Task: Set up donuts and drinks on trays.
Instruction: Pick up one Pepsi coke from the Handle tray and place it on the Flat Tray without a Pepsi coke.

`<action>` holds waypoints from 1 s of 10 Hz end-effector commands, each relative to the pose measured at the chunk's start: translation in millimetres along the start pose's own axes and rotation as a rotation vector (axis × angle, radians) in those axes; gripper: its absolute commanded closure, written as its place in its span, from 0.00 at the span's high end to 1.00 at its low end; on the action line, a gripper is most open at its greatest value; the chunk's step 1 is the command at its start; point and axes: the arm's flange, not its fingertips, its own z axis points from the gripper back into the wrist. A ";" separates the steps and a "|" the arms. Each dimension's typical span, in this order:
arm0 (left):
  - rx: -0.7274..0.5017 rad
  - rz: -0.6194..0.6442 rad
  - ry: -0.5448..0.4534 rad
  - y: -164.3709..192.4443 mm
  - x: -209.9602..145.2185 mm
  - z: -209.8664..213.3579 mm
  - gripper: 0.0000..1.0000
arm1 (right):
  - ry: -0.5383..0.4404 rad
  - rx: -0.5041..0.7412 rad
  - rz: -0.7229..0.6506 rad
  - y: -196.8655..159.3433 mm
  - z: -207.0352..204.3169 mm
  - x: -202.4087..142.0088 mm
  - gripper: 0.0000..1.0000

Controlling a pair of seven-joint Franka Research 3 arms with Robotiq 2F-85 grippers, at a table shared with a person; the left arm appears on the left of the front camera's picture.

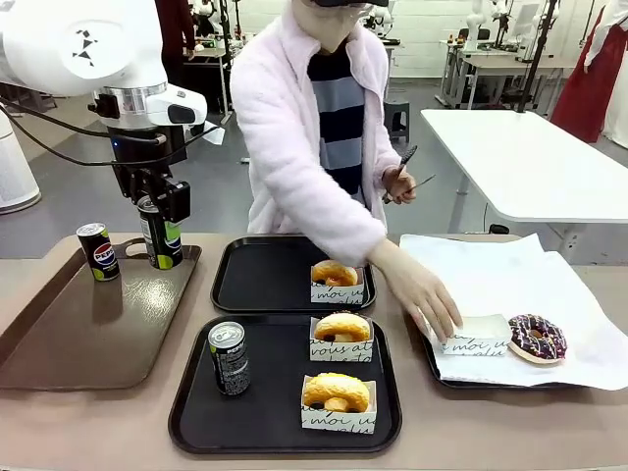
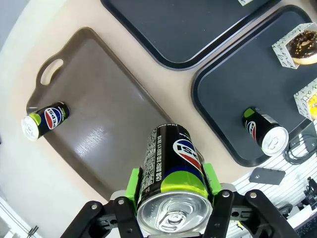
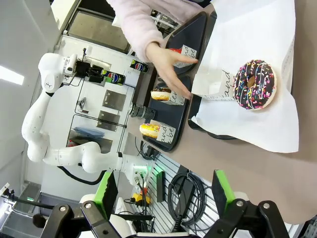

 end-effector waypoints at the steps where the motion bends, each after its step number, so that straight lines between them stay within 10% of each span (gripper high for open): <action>1: 0.006 -0.010 -0.013 4.0 -3.5 4.1 0.59 | -0.005 0.013 0.015 0.1 -1.5 -1.9 1.00; 8: -0.089 0.054 -0.104 -3.2 86.0 -6.6 0.59 | -0.005 0.013 0.015 0.1 -1.5 -1.9 1.00; 10: -0.127 -0.022 -0.076 -7.2 -5.4 8.8 0.59 | -0.005 0.013 0.015 0.1 -1.5 -1.9 1.00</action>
